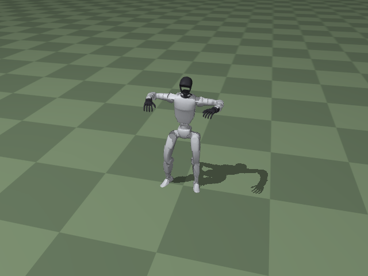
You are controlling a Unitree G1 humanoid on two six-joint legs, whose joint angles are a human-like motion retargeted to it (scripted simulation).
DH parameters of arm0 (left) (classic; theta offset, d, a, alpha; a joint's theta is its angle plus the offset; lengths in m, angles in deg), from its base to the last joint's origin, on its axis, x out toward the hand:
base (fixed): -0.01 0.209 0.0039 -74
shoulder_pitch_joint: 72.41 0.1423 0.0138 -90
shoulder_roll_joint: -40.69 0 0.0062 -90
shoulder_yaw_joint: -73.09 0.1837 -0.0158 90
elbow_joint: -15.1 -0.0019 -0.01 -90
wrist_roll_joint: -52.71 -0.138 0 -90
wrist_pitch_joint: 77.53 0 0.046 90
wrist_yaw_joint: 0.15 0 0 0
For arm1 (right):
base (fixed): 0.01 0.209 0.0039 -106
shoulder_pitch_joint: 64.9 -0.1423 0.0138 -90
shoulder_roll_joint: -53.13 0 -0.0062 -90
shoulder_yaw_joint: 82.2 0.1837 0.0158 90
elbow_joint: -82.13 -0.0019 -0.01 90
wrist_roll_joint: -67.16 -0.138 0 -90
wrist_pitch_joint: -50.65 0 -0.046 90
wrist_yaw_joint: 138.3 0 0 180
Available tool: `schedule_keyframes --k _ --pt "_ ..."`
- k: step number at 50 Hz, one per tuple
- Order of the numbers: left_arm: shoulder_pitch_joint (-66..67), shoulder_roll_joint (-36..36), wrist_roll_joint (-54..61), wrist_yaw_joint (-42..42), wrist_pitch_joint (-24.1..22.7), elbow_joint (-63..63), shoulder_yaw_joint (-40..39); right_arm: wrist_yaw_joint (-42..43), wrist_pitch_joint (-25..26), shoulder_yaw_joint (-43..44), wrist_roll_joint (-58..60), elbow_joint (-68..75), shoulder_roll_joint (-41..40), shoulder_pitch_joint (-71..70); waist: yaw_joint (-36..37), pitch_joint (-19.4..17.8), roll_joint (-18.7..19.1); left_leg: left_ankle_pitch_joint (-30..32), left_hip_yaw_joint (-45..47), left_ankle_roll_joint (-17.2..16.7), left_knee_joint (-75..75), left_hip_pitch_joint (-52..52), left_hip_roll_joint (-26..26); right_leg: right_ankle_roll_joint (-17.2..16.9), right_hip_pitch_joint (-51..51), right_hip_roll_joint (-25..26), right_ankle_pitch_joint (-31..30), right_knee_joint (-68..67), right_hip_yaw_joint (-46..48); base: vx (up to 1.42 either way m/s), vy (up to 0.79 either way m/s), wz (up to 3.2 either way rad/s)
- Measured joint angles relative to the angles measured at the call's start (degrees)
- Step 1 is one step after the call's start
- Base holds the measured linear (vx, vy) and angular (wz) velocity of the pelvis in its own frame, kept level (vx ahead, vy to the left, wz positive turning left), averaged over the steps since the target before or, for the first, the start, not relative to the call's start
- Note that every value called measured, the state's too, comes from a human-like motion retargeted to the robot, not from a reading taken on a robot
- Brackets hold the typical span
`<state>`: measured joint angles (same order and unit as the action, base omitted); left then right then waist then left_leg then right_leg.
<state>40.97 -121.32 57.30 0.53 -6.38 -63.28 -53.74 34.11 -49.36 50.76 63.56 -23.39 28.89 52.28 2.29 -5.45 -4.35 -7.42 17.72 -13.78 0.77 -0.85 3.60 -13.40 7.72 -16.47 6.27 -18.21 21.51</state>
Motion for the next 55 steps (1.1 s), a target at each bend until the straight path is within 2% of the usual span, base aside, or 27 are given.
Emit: schedule_keyframes --k 5,10,22,34,46,55 --pt "-2.6 0.9 -0.3 0.0 -0.1 1.0 0.8 1.1 -0.2 3.7 1.6 0.4 0.0 2.5 1.4 0.3 -0.9 0.1 1.0 0.3 0.8 0.3 -1.6 0.3 -1.7 3.7 0.2 4.3 -1.0 -0.04 0.1 -0.16" --pt "-6.2 2.5 -0.3 0.0 0.1 2.5 3.1 2.1 0.0 3.6 1.4 1.9 0.6 1.8 2.6 0.5 -1.3 -0.1 2.5 0.6 0.7 0.4 -2.4 -0.2 -2.6 5.6 -0.8 7.7 -3.3 -0.04 0.06 -0.24" --pt "-7.4 4.3 2.5 -0.1 0.3 3.4 5.3 1.5 -0.1 3.3 -2.1 4.4 2.1 1.0 1.4 0.7 -0.4 0.4 3.9 0.7 0.7 0.8 -2.1 -1.6 -0.7 7.3 -2.1 8.2 -9.0 -0.03 -0.02 -0.08" --pt "-9.8 4.5 6.6 -1.5 -0.2 5.4 8.7 1.6 0.6 4.9 -2.8 5.6 2.2 1.7 -0.6 0.8 0.8 1.6 2.3 2.1 0.3 1.9 -2.0 -1.6 -3.2 8.0 -4.6 13.8 -7.9 -0.02 -0.08 0.1" --pt "-4.1 -0.5 7.6 -0.2 -1.5 2.7 2.6 2.7 -0.2 9.6 -4.0 4.3 1.3 7.0 2.8 2.3 0.1 1.4 3.7 2.2 -0.5 2.9 2.0 -1.6 -2.4 12.5 -6.4 14.6 -7.6 0.0 -0.09 -0.14" --pt "-0.2 -1.0 9.9 -1.3 -1.5 1.2 -1.5 1.7 -0.5 13.5 -6.0 0.7 -0.7 11.9 2.0 2.7 -0.9 0.5 2.4 2.2 -0.5 1.7 0.7 -1.6 -3.2 10.5 -5.1 12.5 -7.3 0.05 0.1 0.16"
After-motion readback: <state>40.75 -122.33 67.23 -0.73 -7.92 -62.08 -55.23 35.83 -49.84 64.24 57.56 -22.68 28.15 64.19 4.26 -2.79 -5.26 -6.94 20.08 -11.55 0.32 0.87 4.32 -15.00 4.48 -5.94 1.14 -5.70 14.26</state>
